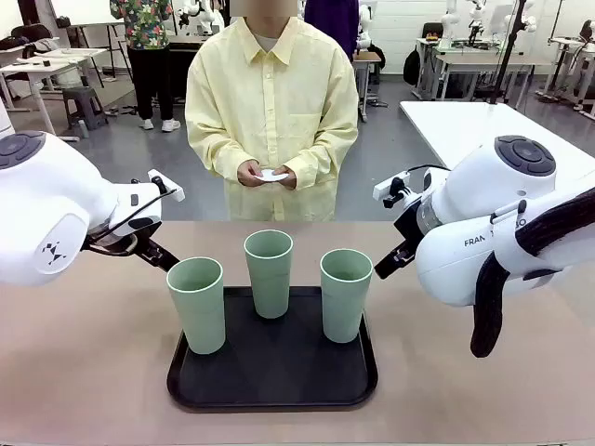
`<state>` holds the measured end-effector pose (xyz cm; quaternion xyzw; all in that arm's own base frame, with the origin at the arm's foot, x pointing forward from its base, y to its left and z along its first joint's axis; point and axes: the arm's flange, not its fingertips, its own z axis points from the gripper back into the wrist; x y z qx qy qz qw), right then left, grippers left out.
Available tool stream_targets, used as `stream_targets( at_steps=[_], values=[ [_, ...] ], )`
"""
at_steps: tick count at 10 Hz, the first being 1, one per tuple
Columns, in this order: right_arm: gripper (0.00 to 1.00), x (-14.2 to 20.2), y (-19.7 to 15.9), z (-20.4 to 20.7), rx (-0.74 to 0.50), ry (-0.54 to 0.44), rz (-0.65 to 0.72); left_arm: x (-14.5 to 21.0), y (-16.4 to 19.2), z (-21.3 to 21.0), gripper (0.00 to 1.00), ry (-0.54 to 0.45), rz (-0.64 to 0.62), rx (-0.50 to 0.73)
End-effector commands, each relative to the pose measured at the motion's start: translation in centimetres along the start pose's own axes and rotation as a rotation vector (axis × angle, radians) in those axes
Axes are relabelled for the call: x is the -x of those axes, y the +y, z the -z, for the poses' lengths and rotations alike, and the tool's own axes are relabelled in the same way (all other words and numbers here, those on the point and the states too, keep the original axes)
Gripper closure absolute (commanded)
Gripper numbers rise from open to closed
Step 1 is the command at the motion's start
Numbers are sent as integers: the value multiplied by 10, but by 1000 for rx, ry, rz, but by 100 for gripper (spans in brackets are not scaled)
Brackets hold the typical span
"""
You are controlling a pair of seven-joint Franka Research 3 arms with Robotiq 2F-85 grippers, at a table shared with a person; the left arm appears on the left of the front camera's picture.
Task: Place coasters on the table and set cups on them.
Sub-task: Pick up one Reusable plastic cup and place it on a coaster set by the human.
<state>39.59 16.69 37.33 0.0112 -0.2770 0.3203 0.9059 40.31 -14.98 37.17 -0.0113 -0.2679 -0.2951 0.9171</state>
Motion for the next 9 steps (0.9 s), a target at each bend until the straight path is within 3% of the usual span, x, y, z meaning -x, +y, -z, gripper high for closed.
stream_targets(
  at_steps=[1,9],
  values=[
    [0,0,0,0,0,0,0,0,0,0,0,0,0,0],
    [0,0,0,0,0,0,0,0,0,0,0,0,0,0]
  ],
)
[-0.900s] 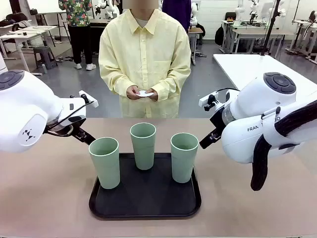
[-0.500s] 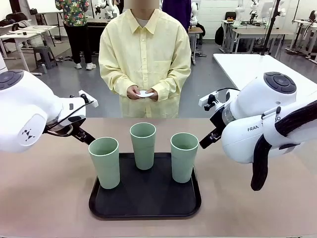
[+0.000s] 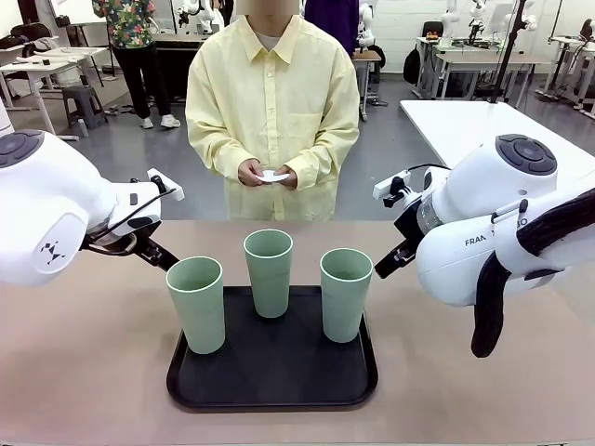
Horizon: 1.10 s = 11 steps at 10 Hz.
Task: Place coasters on the table and set cups on them.
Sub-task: Pick up one Reusable plastic cup and place it on a coaster set by the human.
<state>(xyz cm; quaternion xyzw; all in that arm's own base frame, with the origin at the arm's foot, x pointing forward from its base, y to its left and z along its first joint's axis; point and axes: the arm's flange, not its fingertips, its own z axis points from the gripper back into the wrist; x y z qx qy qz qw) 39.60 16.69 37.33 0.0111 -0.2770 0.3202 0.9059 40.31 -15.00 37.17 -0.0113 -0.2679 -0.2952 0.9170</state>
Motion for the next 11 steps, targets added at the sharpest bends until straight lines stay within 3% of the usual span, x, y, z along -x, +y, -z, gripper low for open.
stream_targets(
  at_steps=[1,5,6,8,11],
  values=[
    [0,0,0,0,0,0,0,0,0,0,0,0,0,0],
    [0,0,0,0,0,0,0,0,0,0,0,0,0,0],
    [0,-11,-4,-11,-30,21,-62,0,0,0,0,0,0,0],
    [0,-32,-8,-51,-9,40,-13,-10,14,-54,0,-46,5,-76],
    [0,-2,-3,-113,25,223,25,20,2,-111,0,64,3,-17]
  ],
)
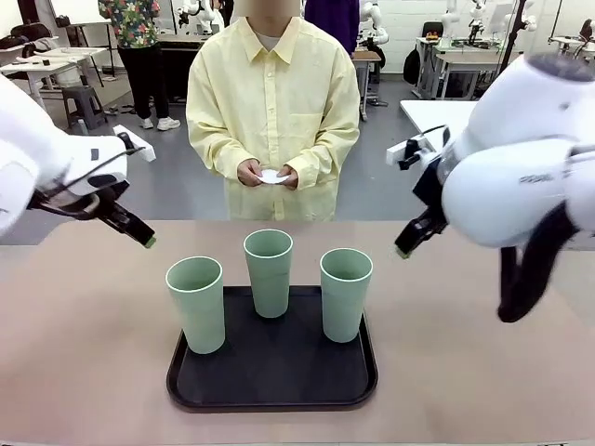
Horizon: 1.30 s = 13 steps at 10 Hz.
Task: Place coasters on the table and set cups on them.
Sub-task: Pick up one Reusable plastic cup and place it on a coaster set by the human.
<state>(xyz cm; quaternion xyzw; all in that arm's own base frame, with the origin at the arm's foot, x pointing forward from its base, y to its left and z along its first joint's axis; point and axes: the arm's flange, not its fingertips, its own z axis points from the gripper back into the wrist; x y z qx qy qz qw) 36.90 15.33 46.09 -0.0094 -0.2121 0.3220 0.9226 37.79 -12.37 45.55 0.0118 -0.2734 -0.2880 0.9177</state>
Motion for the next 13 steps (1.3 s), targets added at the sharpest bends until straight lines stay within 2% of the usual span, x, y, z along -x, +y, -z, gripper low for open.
stream_targets(
  at_steps=[1,3,5,6,7,10,11,12,13],
  values=[
    [0,40,10,-31,6,169,50,46,-24,-38,0,108,8,82],
    [0,87,21,-39,-31,311,78,84,-43,-61,0,184,12,123],
    [0,106,24,-27,-69,337,65,103,-61,-66,0,239,41,92],
    [0,106,23,-14,29,362,8,101,-62,-61,0,242,32,20],
    [0,63,9,-49,-53,349,72,34,-34,-75,0,228,40,108],
    [0,63,9,-47,-38,363,55,36,-39,-81,0,238,54,91],
    [0,70,-16,-50,-318,251,208,36,-24,-83,0,120,3,298],
    [0,79,-43,-57,-547,142,335,38,-3,-91,0,14,-110,492],
    [0,92,-69,-60,-705,59,454,46,18,-92,0,-39,-226,645]
  ],
)
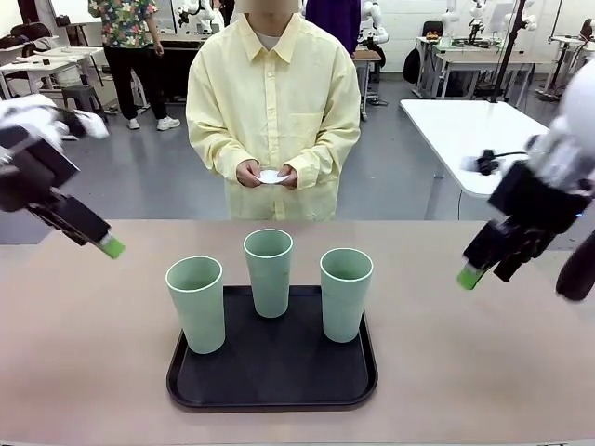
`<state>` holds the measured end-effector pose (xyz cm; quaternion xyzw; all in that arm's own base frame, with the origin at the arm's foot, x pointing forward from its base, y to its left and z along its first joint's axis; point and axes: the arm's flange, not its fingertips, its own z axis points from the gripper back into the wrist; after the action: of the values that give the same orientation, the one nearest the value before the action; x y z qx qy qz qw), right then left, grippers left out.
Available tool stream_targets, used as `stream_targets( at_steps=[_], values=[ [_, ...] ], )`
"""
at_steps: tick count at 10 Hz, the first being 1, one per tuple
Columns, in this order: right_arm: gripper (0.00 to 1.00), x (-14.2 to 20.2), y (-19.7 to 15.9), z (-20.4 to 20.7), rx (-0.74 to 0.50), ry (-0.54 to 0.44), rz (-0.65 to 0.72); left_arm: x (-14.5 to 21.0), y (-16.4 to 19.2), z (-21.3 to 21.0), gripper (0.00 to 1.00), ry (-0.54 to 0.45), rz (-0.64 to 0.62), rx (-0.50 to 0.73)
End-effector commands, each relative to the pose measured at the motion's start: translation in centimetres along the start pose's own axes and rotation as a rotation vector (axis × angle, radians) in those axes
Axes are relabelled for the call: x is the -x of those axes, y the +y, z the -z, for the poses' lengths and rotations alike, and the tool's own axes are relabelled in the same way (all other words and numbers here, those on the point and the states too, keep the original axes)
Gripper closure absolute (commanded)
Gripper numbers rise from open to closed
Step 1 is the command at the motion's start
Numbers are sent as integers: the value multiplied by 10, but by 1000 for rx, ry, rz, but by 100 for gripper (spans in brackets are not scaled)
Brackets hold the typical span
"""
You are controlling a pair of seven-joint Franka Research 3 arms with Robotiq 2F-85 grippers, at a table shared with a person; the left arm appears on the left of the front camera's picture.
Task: Place coasters on the table and set cups on them.
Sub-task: Pick up one Reusable plastic cup and place it on a coaster set by the human.
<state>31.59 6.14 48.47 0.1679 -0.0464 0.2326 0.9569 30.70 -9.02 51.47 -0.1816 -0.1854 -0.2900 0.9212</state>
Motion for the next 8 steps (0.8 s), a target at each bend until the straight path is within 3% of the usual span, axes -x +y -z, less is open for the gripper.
stream_targets(
  at_steps=[1,3,4,8],
  values=[
    [0,12,-46,-19,-476,-168,190,13,39,-16,0,-163,-185,391],
    [0,24,-83,-27,-635,-189,260,23,75,-16,0,-192,-292,555],
    [0,34,-97,-34,-681,-175,276,31,94,-16,0,-137,-332,580],
    [0,71,-139,-56,-752,-202,325,52,123,-35,0,-136,-477,557]
  ],
)
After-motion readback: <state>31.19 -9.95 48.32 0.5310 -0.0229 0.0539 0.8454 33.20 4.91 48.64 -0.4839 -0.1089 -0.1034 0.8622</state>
